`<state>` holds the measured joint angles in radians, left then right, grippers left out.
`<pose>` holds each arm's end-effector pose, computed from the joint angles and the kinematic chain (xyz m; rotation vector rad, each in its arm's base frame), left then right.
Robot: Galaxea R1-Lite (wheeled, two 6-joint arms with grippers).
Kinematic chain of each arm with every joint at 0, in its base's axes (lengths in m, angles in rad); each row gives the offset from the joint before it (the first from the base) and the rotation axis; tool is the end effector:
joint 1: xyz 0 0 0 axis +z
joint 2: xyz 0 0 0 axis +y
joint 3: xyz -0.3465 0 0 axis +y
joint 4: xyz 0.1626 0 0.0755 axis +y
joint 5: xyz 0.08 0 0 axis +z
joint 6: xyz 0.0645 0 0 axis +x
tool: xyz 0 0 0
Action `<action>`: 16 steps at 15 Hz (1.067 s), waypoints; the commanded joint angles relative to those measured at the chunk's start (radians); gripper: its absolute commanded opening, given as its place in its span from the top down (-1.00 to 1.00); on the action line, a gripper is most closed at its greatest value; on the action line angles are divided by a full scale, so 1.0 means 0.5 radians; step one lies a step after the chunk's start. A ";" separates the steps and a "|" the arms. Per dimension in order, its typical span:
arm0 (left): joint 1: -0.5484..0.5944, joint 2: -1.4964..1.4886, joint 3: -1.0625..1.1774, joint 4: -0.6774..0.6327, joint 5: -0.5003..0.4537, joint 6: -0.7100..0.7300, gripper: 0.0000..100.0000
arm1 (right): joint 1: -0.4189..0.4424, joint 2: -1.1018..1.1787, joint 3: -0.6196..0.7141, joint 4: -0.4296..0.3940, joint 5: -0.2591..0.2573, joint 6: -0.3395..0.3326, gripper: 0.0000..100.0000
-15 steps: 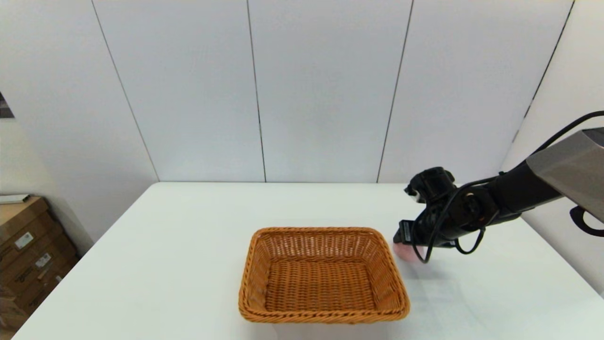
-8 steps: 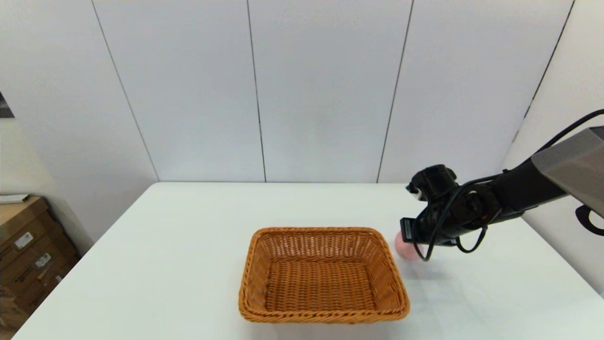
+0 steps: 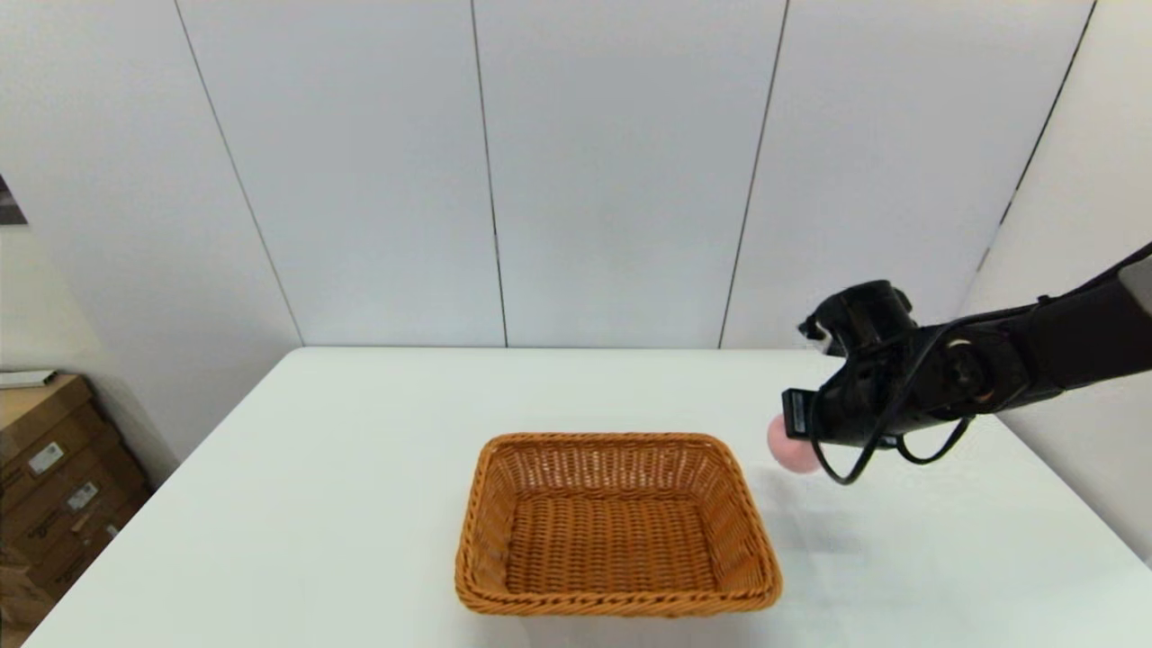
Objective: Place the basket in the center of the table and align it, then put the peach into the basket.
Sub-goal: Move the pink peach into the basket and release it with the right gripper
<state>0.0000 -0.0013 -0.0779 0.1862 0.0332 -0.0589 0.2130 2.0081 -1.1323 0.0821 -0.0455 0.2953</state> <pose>-0.0467 0.0021 0.0722 -0.0571 0.1060 0.0363 0.3837 0.0800 0.1192 0.1485 0.9636 0.0129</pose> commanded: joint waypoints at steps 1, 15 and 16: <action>0.000 -0.001 -0.001 0.002 0.001 -0.002 -1.00 | 0.028 -0.408 0.080 0.136 0.014 -0.002 1.00; 0.000 -0.001 -0.001 0.002 0.004 -0.005 -1.00 | 0.942 -0.482 0.010 0.437 0.011 0.075 1.00; 0.000 -0.001 -0.001 0.002 0.004 -0.005 -1.00 | 0.955 -0.399 -0.042 0.443 0.014 0.066 1.00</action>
<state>0.0000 -0.0013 -0.0783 0.1862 0.0351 -0.0611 0.6594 1.7004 -1.0998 0.3021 -0.0409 0.3319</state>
